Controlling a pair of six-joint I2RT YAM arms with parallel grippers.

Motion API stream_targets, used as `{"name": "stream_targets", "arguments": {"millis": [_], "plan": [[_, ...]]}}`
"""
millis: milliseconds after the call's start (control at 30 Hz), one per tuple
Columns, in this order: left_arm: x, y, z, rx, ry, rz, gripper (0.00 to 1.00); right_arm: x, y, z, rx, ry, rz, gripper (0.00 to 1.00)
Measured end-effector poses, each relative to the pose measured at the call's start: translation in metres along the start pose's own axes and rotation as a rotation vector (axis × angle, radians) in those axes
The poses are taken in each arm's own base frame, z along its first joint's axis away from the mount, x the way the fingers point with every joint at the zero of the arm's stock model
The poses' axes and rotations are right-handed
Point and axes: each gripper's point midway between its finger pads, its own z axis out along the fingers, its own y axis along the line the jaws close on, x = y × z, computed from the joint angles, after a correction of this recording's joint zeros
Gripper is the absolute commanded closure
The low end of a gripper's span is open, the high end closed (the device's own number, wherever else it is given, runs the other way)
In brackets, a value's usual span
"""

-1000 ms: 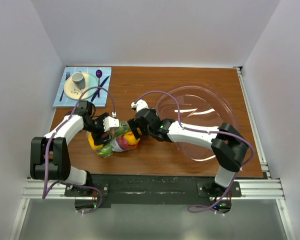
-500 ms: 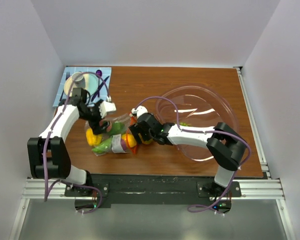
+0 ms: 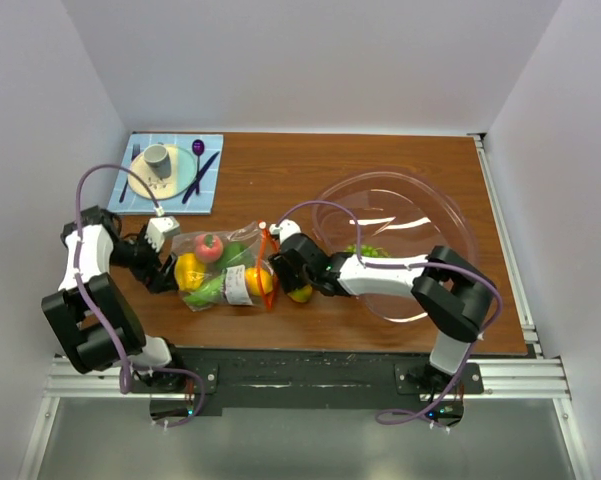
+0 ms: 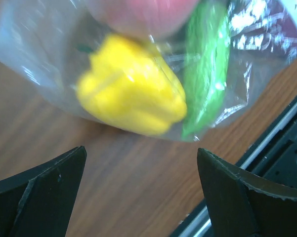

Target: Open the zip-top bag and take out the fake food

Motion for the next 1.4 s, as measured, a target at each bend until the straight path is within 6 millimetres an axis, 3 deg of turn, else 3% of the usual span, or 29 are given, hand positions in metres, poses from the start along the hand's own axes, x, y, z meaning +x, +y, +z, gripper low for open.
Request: {"name": "stream_targets", "arguments": {"millis": [67, 100, 167, 333, 467, 533, 567, 600, 667, 700, 767, 833, 867, 900, 967, 1033, 1100, 1167, 1200, 1233, 1300, 1400], "plan": [[0.013, -0.006, 0.003, 0.017, 0.011, -0.035, 0.00, 0.003, -0.002, -0.005, 0.001, 0.002, 0.005, 0.71], [0.017, -0.009, 0.005, 0.028, 0.013, -0.040, 0.00, 0.004, -0.003, -0.009, 0.002, 0.003, 0.008, 0.86], [0.018, -0.014, 0.009, 0.048, 0.003, -0.039, 0.00, 0.002, -0.005, -0.017, 0.000, -0.002, 0.011, 0.96], [0.014, -0.019, 0.018, 0.092, -0.054, 0.004, 0.01, -0.026, -0.005, -0.049, -0.013, -0.065, 0.030, 0.98], [0.016, -0.028, 0.026, 0.128, -0.085, 0.036, 0.11, -0.088, -0.009, -0.091, 0.017, -0.199, 0.060, 1.00], [0.018, -0.032, 0.029, 0.141, -0.092, 0.046, 0.26, -0.120, -0.021, -0.113, 0.062, -0.280, 0.091, 1.00], [0.019, -0.033, 0.030, 0.146, -0.094, 0.053, 0.37, -0.133, -0.033, -0.123, 0.100, -0.313, 0.114, 1.00], [0.020, -0.035, 0.031, 0.153, -0.097, 0.062, 0.59, -0.143, -0.051, -0.133, 0.149, -0.341, 0.142, 1.00], [0.020, -0.040, 0.033, 0.170, -0.103, 0.081, 0.71, -0.152, -0.098, -0.146, 0.286, -0.371, 0.206, 1.00], [0.020, -0.041, 0.034, 0.175, -0.104, 0.082, 0.83, -0.150, -0.125, -0.151, 0.368, -0.368, 0.235, 1.00], [0.015, -0.043, 0.035, 0.185, -0.117, 0.098, 0.86, -0.137, -0.169, -0.157, 0.510, -0.346, 0.279, 1.00], [0.010, -0.043, 0.035, 0.197, -0.131, 0.108, 0.95, -0.110, -0.202, -0.158, 0.635, -0.288, 0.294, 0.82], [0.006, -0.043, 0.034, 0.202, -0.139, 0.107, 0.99, -0.098, -0.208, -0.157, 0.665, -0.256, 0.288, 0.69], [0.002, -0.041, 0.033, 0.203, -0.148, 0.111, 1.00, -0.085, -0.213, -0.156, 0.693, -0.220, 0.279, 0.45], [-0.008, -0.034, 0.030, 0.201, -0.168, 0.117, 1.00, -0.062, -0.217, -0.151, 0.729, -0.150, 0.256, 0.23], [-0.016, -0.028, 0.027, 0.198, -0.186, 0.121, 1.00, -0.050, -0.220, -0.147, 0.752, -0.104, 0.248, 0.03], [-0.023, -0.022, 0.024, 0.192, -0.203, 0.127, 0.97, -0.043, -0.222, -0.146, 0.774, -0.079, 0.245, 0.01], [-0.025, -0.020, 0.023, 0.190, -0.210, 0.121, 0.64, -0.043, -0.221, -0.147, 0.774, -0.074, 0.232, 0.02], [-0.025, -0.019, 0.023, 0.189, -0.209, 0.112, 0.26, -0.045, -0.220, -0.149, 0.770, -0.082, 0.224, 0.01], [-0.025, -0.020, 0.024, 0.191, -0.206, 0.096, 0.01, -0.049, -0.215, -0.152, 0.757, -0.095, 0.203, 0.01], [-0.024, -0.020, 0.025, 0.195, -0.200, 0.063, 0.00, -0.065, -0.198, -0.159, 0.705, -0.150, 0.150, 0.01], [-0.017, -0.019, 0.030, 0.194, -0.180, 0.013, 0.00, -0.091, -0.155, -0.169, 0.583, -0.254, 0.058, 0.01]]}}
